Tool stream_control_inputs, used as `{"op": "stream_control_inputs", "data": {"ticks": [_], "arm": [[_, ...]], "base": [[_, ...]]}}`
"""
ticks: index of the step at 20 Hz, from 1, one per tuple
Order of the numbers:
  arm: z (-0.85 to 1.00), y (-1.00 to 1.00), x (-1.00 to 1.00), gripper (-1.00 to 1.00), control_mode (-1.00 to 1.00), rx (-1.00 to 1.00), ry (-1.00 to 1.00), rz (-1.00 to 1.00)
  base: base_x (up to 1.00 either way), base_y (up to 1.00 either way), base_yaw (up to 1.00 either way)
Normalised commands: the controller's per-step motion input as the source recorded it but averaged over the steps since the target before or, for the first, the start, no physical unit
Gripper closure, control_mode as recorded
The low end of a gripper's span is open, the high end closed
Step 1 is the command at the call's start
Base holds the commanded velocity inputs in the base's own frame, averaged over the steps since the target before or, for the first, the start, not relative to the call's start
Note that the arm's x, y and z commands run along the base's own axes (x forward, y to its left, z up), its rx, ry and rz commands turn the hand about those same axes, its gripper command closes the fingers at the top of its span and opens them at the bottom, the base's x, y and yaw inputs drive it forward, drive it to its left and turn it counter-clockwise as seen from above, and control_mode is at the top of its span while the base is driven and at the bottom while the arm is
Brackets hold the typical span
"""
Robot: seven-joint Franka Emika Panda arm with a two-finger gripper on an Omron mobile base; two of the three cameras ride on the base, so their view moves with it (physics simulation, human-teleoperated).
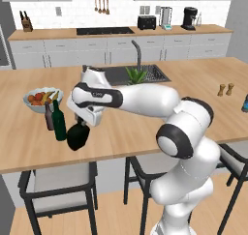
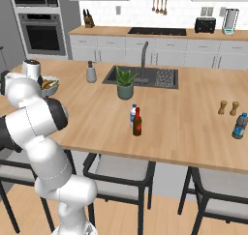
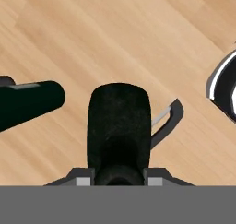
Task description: Move the plastic bottles in the middle to the plastics group, and the glass bottles in the middle to the glass group.
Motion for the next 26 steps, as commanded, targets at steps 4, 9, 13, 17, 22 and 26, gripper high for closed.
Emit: {"op": "stream_control_inputs", "data": {"ticks": [4,9,13,17,22,26], "arm": [[-0.22,0.05,0.02,1.00,-1.00,0.00,0.00,0.00],[-0.19,0.05,0.02,1.00,-1.00,0.00,0.00,0.00],[-0.14,0.07,0.02,1.00,-1.00,0.00,0.00,0.00],[-0.03,0.08,0.09,1.00,-1.00,0.00,-0.06,0.00],[0.00,0.03,0.12,1.00,-1.00,0.00,-0.08,0.00],[-0.06,0.00,0.08,1.00,-1.00,0.00,-0.05,0.00]], "base": [[0.00,0.00,0.00],[0.00,0.00,0.00],[0.00,0.00,0.00],[0.00,0.00,0.00],[0.00,0.00,0.00],[0.00,0.00,0.00]]}}
